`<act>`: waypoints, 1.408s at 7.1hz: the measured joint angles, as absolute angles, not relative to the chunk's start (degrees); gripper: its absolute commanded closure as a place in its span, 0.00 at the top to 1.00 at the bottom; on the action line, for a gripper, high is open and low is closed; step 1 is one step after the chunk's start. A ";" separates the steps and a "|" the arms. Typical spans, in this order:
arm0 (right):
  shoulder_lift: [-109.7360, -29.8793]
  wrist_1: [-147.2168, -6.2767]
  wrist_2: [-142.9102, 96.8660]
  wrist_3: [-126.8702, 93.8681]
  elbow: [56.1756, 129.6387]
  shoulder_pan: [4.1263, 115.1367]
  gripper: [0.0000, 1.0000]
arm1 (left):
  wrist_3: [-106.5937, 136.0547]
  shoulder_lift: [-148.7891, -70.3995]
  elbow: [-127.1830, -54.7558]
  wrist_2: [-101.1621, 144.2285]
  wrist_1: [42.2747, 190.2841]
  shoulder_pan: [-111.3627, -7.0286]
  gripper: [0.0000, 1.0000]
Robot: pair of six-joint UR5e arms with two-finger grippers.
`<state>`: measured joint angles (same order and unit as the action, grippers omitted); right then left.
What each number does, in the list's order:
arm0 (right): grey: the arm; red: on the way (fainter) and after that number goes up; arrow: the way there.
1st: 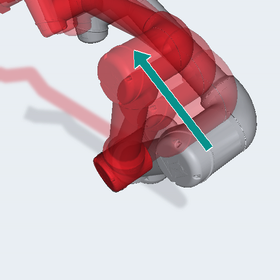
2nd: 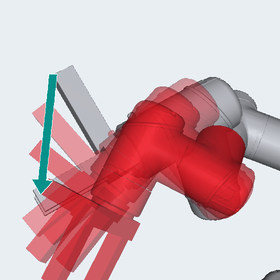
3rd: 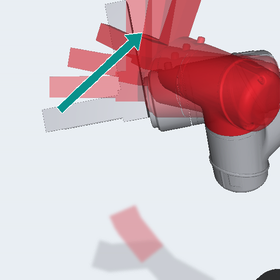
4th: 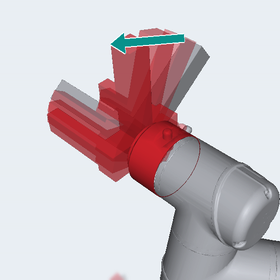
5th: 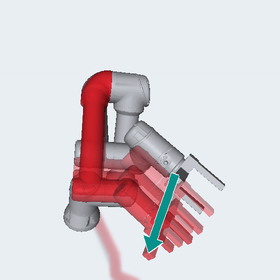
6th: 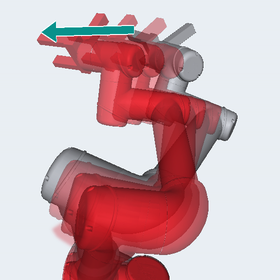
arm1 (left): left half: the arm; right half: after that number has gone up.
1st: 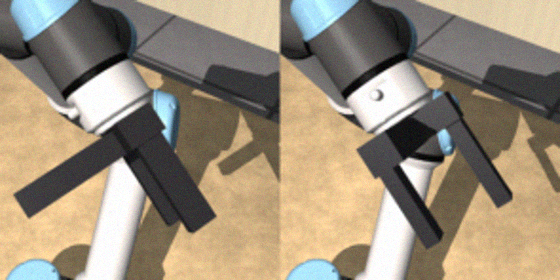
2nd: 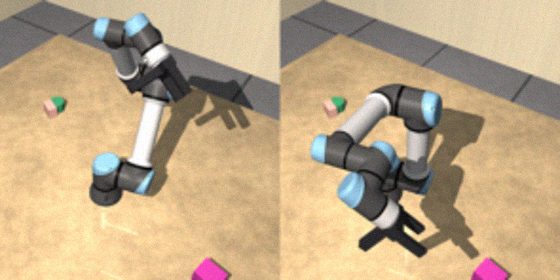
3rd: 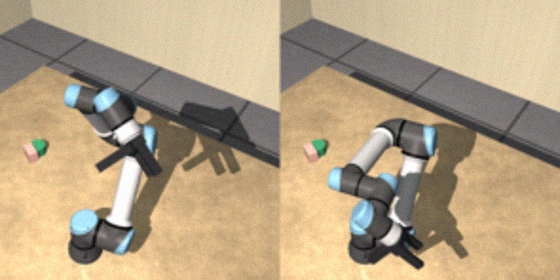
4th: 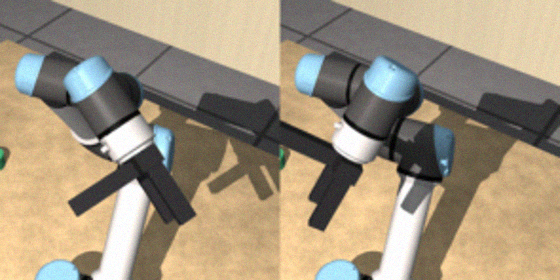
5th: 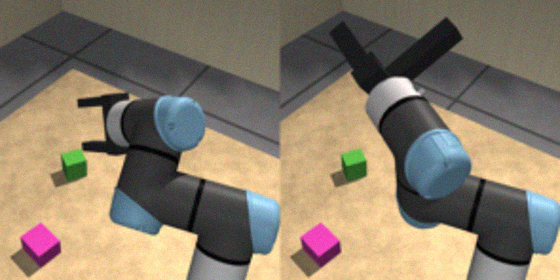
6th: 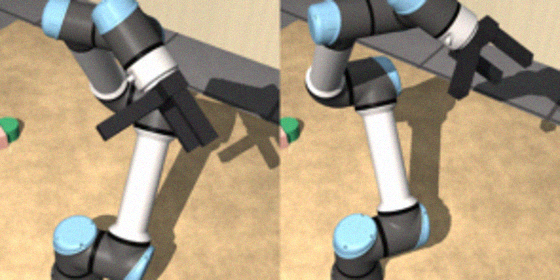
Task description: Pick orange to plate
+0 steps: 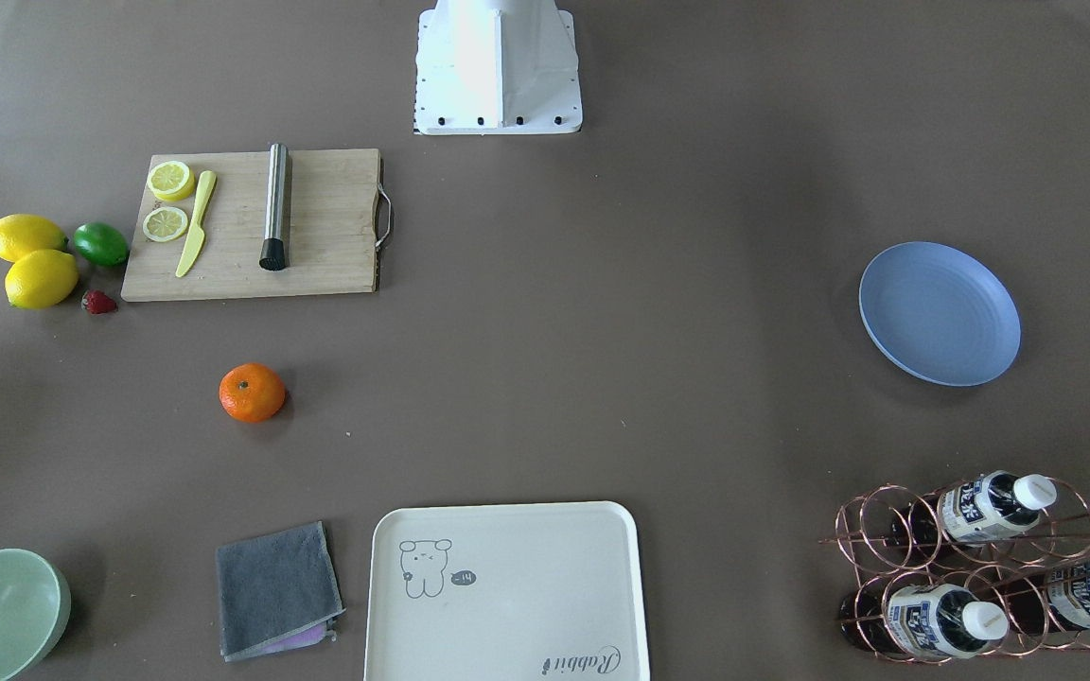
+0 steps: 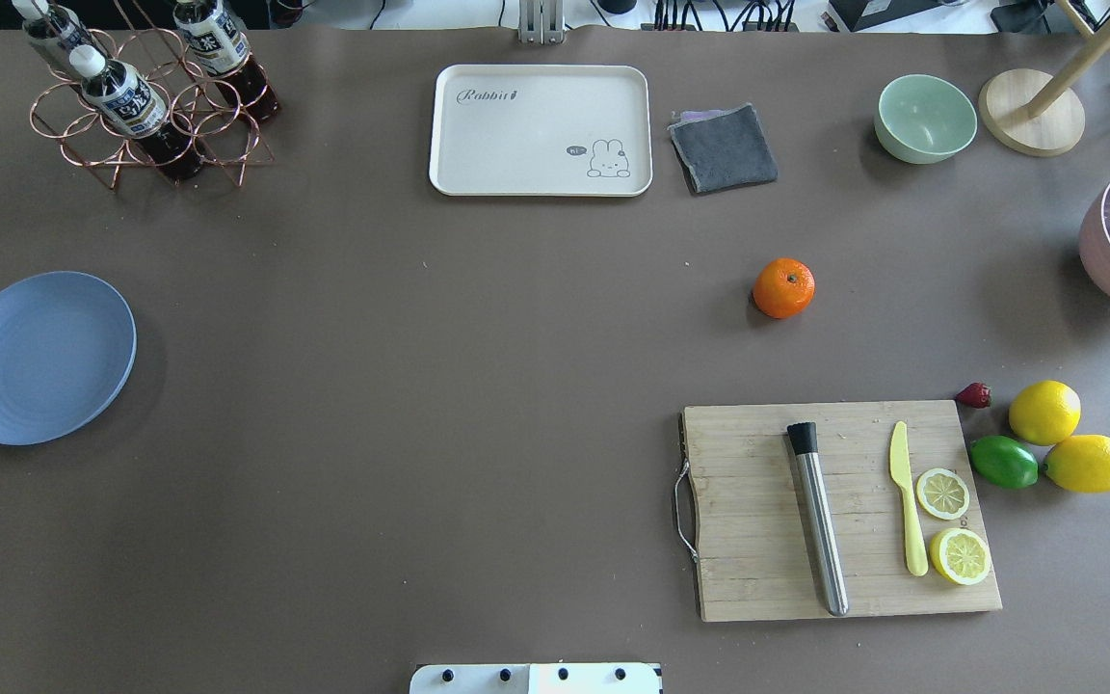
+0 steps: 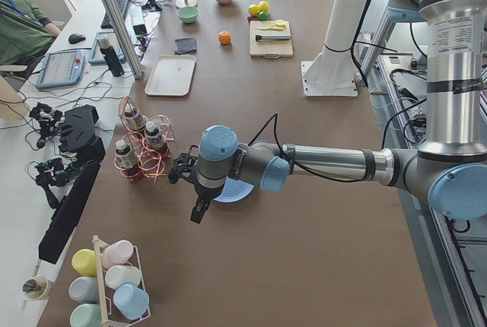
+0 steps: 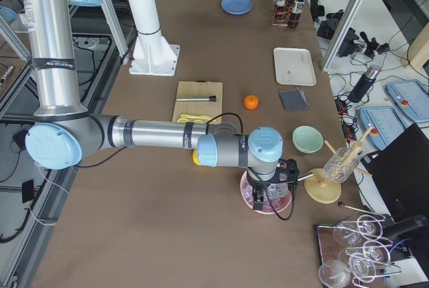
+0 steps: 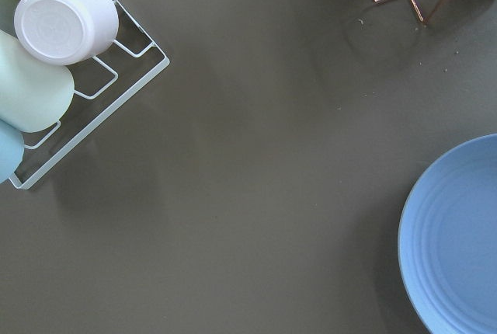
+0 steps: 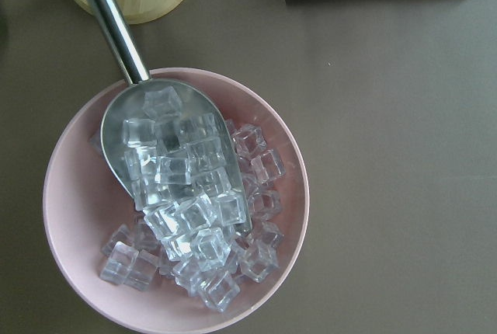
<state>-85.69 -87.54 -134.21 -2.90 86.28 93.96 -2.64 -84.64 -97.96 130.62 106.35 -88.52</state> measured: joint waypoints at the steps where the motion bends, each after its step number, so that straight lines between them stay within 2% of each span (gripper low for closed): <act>1: -85.72 -87.52 -134.21 -2.90 86.27 93.96 1.00 | -2.64 -84.66 -97.93 130.66 106.33 -88.52 0.98; 10: -85.99 -87.45 -134.12 -2.81 86.24 93.96 1.00 | -2.59 -85.33 -98.30 133.81 106.77 -88.45 0.98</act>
